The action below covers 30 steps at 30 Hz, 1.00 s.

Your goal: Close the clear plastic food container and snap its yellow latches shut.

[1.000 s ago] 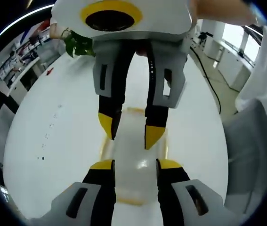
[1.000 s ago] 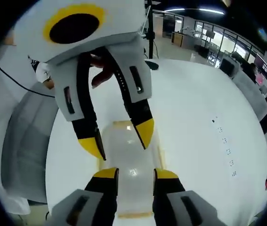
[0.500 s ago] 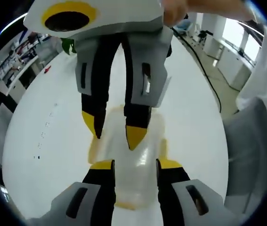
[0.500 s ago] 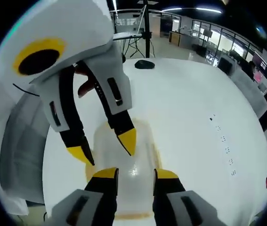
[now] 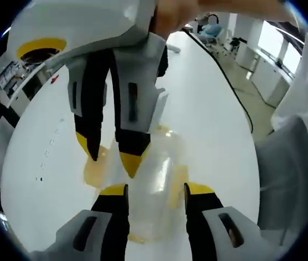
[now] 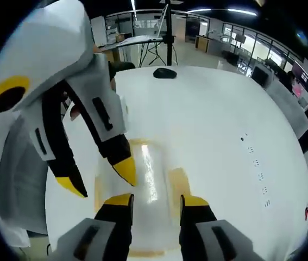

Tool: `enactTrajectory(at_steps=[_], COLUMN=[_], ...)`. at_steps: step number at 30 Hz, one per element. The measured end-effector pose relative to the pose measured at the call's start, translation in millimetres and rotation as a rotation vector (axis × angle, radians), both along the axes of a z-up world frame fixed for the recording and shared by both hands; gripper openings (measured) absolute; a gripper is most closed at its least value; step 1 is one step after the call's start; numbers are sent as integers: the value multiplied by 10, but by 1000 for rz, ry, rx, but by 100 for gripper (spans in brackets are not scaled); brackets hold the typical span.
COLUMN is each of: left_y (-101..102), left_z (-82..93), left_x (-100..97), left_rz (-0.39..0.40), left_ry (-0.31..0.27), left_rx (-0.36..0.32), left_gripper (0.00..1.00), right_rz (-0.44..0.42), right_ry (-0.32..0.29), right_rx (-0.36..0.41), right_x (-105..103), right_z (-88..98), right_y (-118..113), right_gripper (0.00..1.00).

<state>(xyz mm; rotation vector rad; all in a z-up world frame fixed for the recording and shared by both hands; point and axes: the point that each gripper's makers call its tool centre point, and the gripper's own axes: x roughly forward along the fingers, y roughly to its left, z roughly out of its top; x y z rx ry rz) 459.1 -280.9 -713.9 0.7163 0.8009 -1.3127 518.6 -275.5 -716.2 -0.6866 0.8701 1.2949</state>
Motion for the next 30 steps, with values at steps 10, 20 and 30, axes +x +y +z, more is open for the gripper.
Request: enactTrajectory(at_steps=[10, 20, 30], left_y=[17, 25, 29], left_z=[-97, -178, -193], left_x=[-49, -37, 37], left_rz=[-16, -46, -29], left_ry=[-35, -105, -176], left_rx=[32, 72, 84], left_gripper=[45, 45, 39], right_rz=[2, 19, 54], right_ry=[39, 89, 117], right_rx=[-11, -25, -37], right_x=[1, -47, -33], right_z=[-86, -158, -189], right_y=[-11, 18, 20], right_gripper=[37, 40, 40])
